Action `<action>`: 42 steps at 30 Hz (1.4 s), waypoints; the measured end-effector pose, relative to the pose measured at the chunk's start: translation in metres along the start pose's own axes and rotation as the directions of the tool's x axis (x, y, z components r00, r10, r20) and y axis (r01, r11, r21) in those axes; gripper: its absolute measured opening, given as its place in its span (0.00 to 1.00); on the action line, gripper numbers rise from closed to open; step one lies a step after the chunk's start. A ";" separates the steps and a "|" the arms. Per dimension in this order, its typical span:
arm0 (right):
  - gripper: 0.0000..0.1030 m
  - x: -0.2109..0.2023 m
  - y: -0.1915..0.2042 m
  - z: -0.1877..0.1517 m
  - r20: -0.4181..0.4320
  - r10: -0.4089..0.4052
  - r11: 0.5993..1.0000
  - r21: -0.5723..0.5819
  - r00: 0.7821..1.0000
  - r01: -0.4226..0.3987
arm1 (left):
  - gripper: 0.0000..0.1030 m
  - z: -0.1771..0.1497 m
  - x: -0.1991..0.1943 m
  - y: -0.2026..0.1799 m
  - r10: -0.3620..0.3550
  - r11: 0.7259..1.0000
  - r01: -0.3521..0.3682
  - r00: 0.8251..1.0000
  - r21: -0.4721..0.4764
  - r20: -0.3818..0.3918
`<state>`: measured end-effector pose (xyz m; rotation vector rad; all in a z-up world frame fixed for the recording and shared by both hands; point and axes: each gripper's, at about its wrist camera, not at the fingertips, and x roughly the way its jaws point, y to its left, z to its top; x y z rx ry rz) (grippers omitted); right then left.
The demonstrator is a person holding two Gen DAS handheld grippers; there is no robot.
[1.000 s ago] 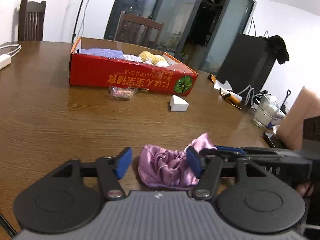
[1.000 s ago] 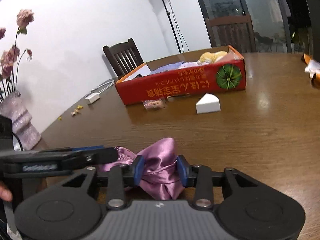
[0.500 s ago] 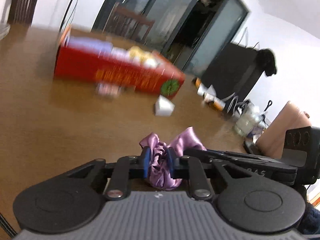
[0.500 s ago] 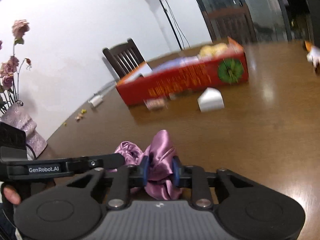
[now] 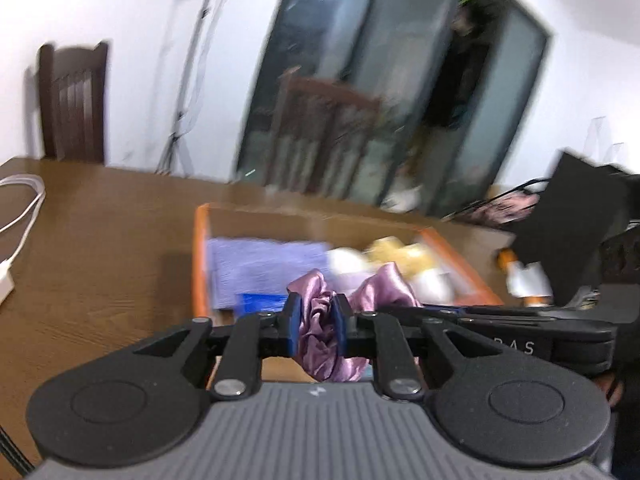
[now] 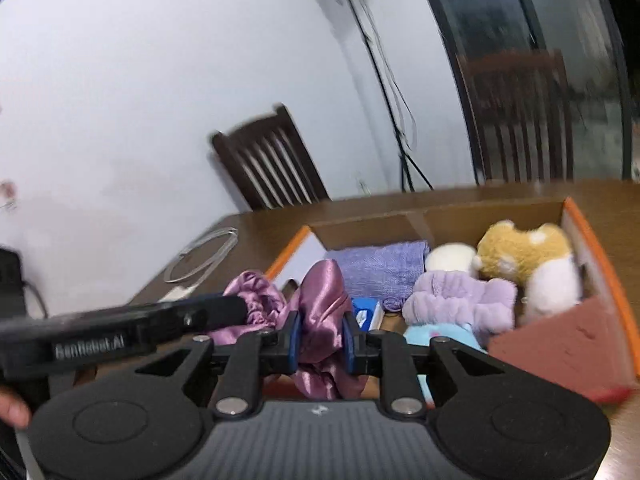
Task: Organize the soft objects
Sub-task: 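Carry the purple bow into the box and open the right gripper, then move the right gripper to the white sponge wedge while the left approaches the snack packet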
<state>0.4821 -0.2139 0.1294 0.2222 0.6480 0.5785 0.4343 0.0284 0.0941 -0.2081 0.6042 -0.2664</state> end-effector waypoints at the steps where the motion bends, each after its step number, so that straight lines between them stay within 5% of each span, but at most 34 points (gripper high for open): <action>1: 0.20 0.016 -0.002 0.002 -0.035 -0.006 1.000 0.001 0.999 0.006 | 0.23 0.000 0.009 0.004 0.034 0.999 -0.034 0.999 0.012 -0.020; 6: 0.22 0.071 0.000 -0.012 -0.197 -0.085 0.996 -0.024 0.977 0.081 | 0.40 -0.008 0.013 0.014 0.040 0.999 -0.039 0.999 0.022 -0.031; 12: 0.38 0.063 -0.001 -0.019 -0.180 -0.079 0.997 -0.006 0.980 0.080 | 0.43 -0.003 -0.002 0.006 0.069 0.996 -0.070 0.998 0.052 0.014; 18: 0.54 0.013 0.008 0.001 -0.074 -0.107 0.991 -0.088 0.992 0.100 | 0.44 0.003 -0.034 -0.017 0.085 0.991 -0.094 0.992 0.100 0.088; 24: 0.56 -0.073 0.027 0.012 0.077 -0.105 0.968 -0.221 0.991 0.120 | 0.53 -0.003 -0.087 -0.053 0.035 0.984 -0.066 0.983 0.168 0.180; 27: 0.69 -0.115 0.033 0.008 0.162 -0.106 0.957 -0.251 0.981 0.145 | 0.62 -0.014 -0.112 -0.068 0.035 0.980 -0.077 0.974 0.183 0.223; 37: 0.81 -0.212 0.034 -0.100 0.322 -0.115 0.940 -0.271 0.940 0.208 | 0.72 -0.127 -0.175 -0.102 0.072 0.984 -0.115 0.957 0.139 0.280; 42: 0.82 -0.223 0.029 -0.171 0.273 -0.125 0.963 -0.197 0.954 0.183 | 0.73 -0.181 -0.179 -0.116 0.083 0.987 -0.104 0.982 0.122 0.172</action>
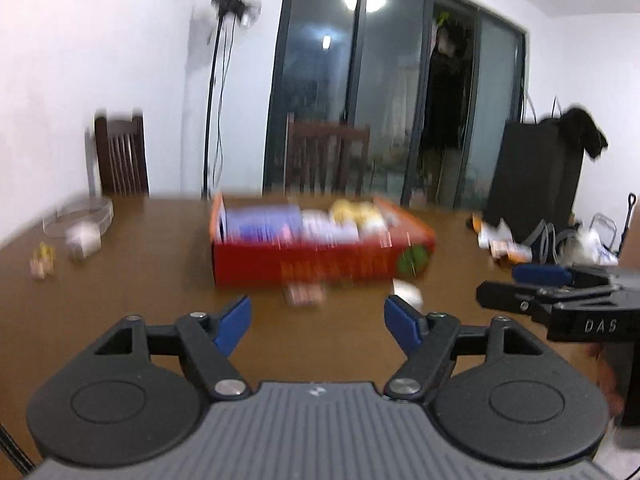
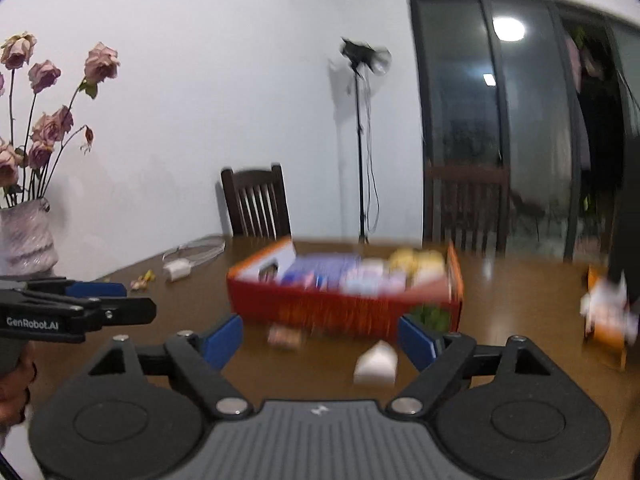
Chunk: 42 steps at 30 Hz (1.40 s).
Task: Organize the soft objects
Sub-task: 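Move the right gripper to the white sponge wedge while the left approaches the snack packet, then grasp the white sponge wedge with the right gripper while the left grasps the clear snack packet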
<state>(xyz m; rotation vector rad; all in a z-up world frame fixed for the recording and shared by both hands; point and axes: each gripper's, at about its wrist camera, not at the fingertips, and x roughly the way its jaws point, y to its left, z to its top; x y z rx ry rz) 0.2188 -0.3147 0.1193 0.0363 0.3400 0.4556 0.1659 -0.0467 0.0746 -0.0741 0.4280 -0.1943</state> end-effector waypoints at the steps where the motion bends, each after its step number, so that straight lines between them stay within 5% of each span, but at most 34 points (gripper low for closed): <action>1: 0.82 -0.002 0.000 -0.012 -0.026 0.009 0.999 0.038 1.000 -0.008 | 0.73 -0.008 0.002 -0.003 -0.014 1.000 0.014 0.999 0.000 -0.037; 6: 0.82 -0.014 0.005 -0.053 -0.113 0.018 0.997 0.075 0.993 -0.009 | 0.73 -0.021 0.011 -0.008 -0.025 1.000 0.026 0.996 0.014 -0.082; 13: 0.81 -0.007 -0.001 -0.047 -0.093 -0.025 0.997 0.073 0.995 0.032 | 0.73 -0.017 0.033 -0.005 0.005 1.000 -0.004 0.996 0.020 -0.088; 26: 0.77 0.113 -0.034 -0.020 -0.221 -0.161 0.986 -0.002 0.962 0.165 | 0.73 0.025 0.176 0.005 0.086 0.996 -0.081 0.987 0.042 -0.139; 32: 0.74 0.152 -0.046 -0.016 -0.278 -0.161 0.985 0.013 0.947 0.172 | 0.73 0.029 0.212 0.005 0.073 0.997 -0.071 0.980 0.019 -0.186; 36: 0.55 0.166 -0.050 -0.014 -0.299 -0.139 0.988 0.023 0.944 0.152 | 0.70 0.022 0.221 0.006 0.089 0.996 -0.089 0.973 0.012 -0.211; 42: 0.40 0.175 -0.046 -0.017 -0.302 -0.131 0.991 -0.015 0.944 0.133 | 0.45 0.020 0.222 0.009 0.117 0.993 -0.119 0.970 0.003 -0.212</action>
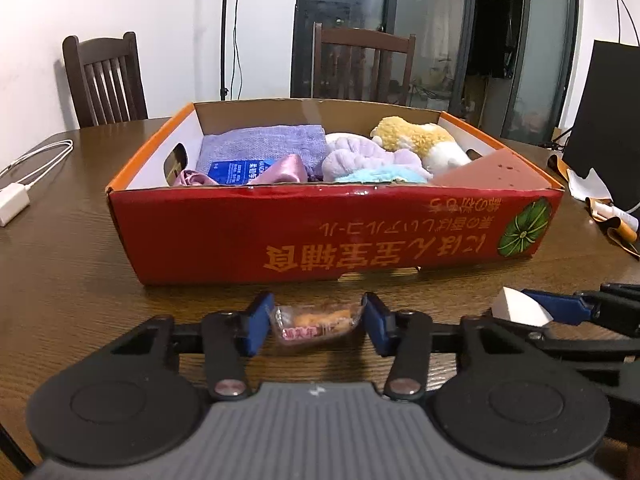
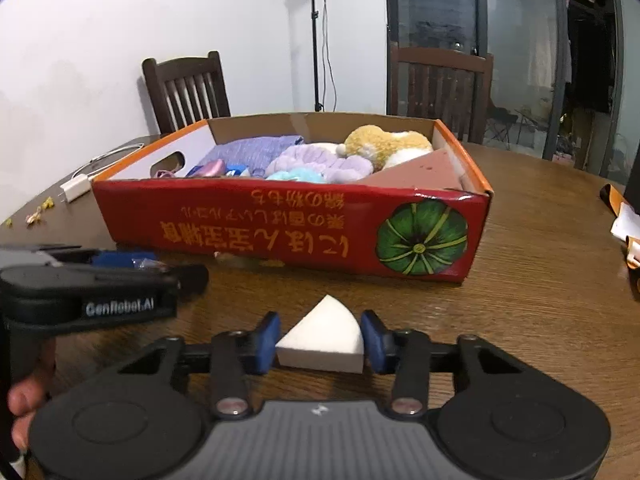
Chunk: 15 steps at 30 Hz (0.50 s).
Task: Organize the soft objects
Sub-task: 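Grasp the white sponge wedge with the right gripper while the left grasps the clear snack packet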
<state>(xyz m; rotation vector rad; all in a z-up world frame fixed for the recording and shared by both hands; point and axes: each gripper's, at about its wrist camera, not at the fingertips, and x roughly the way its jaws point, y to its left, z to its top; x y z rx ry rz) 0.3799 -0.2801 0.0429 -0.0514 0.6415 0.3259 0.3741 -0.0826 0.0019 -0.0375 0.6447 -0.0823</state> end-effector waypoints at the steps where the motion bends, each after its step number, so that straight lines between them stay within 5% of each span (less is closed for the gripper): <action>1: 0.40 0.000 0.000 0.000 0.002 0.001 1.000 -0.003 1.000 -0.001 | 0.43 0.000 0.000 0.000 -0.001 1.000 0.001 1.000 0.001 0.001; 7: 0.37 -0.002 -0.002 -0.001 0.007 0.038 0.999 0.014 0.999 -0.039 | 0.38 -0.003 -0.007 -0.001 -0.027 0.999 0.027 1.000 -0.018 0.015; 12: 0.35 -0.005 -0.006 -0.001 0.020 0.043 0.998 0.038 0.999 -0.044 | 0.34 -0.015 -0.037 -0.017 0.003 0.998 -0.009 0.993 0.054 0.117; 15: 0.35 -0.014 -0.001 -0.006 0.037 0.043 0.999 0.024 0.998 -0.043 | 0.33 -0.024 -0.064 -0.023 -0.039 0.998 0.030 0.987 0.063 0.153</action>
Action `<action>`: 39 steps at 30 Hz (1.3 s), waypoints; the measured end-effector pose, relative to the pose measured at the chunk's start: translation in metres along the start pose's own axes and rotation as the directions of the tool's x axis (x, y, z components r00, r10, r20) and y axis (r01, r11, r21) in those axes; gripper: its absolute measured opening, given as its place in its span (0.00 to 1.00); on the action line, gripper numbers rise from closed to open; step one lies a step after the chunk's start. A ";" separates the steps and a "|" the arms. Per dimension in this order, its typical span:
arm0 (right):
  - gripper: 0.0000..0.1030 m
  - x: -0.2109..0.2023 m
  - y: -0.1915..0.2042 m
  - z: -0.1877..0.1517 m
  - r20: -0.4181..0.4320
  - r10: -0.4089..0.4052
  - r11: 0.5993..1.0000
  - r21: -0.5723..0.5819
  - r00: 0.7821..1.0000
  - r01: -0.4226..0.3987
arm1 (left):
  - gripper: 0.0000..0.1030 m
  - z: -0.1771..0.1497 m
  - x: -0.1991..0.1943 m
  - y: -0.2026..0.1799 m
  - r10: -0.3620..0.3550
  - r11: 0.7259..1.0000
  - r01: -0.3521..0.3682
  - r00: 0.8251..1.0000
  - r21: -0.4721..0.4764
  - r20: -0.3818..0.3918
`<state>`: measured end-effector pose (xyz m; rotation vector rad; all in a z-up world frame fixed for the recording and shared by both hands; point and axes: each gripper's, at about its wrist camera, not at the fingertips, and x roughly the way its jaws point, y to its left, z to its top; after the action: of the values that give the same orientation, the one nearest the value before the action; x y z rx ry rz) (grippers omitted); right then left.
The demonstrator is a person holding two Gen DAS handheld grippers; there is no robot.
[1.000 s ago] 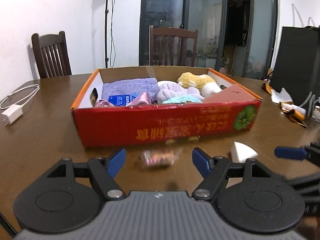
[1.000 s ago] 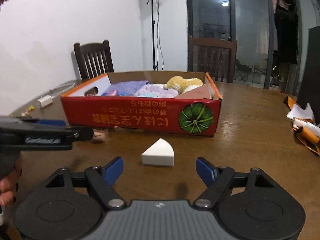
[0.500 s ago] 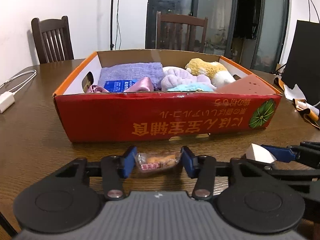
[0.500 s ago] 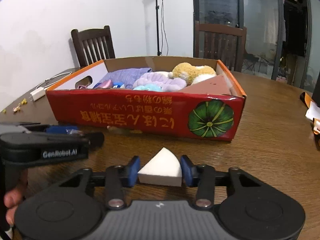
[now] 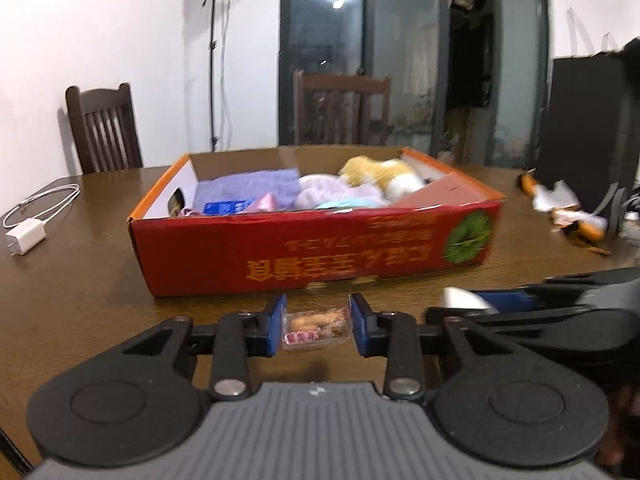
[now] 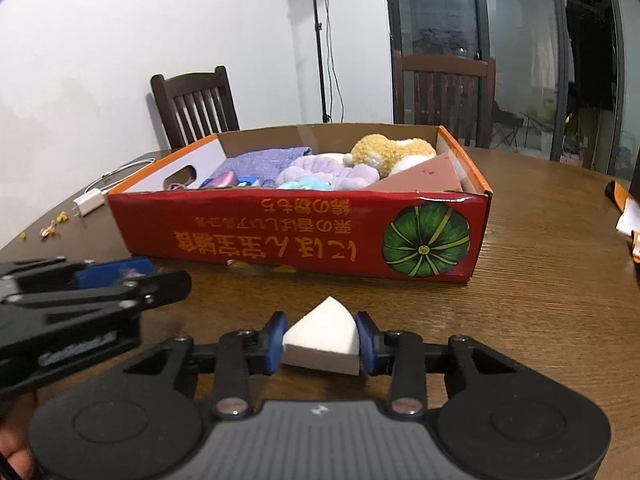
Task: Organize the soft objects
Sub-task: 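Grasp the white sponge wedge with the right gripper while the left grasps the clear snack packet, then carry the wedge and packet into the box and open both grippers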
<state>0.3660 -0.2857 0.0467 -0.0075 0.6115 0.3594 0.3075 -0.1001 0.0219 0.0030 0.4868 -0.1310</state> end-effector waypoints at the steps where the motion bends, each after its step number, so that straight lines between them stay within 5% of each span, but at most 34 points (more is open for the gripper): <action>1: 0.35 -0.005 0.003 -0.002 0.006 0.005 1.000 -0.005 1.000 -0.005 | 0.33 0.000 -0.007 -0.001 -0.008 1.000 0.008 1.000 0.002 0.006; 11: 0.35 -0.085 0.029 -0.024 0.090 0.062 0.998 0.004 0.994 -0.063 | 0.31 -0.001 -0.079 -0.012 -0.040 0.998 0.034 0.993 0.058 0.114; 19: 0.35 -0.113 0.036 -0.009 0.165 0.061 0.998 -0.024 0.984 -0.058 | 0.31 0.012 -0.085 0.004 -0.047 0.999 0.046 0.988 0.009 0.148; 28: 0.35 -0.068 0.040 0.048 0.187 0.073 0.994 -0.096 0.980 -0.056 | 0.32 0.091 -0.013 0.034 -0.144 0.989 0.148 0.980 -0.022 0.138; 34: 0.35 -0.004 0.035 0.102 0.158 0.097 0.992 -0.094 0.983 -0.083 | 0.32 0.136 0.041 0.062 -0.074 0.994 0.085 0.985 -0.066 0.156; 39: 0.35 0.061 0.034 0.136 0.104 0.094 0.992 -0.091 0.990 -0.084 | 0.32 0.147 0.091 0.096 -0.021 0.991 0.030 0.997 -0.129 0.068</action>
<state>0.4776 -0.2188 0.1272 -0.0432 0.4902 0.4695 0.4674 -0.0214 0.1069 -0.1344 0.4277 -0.1241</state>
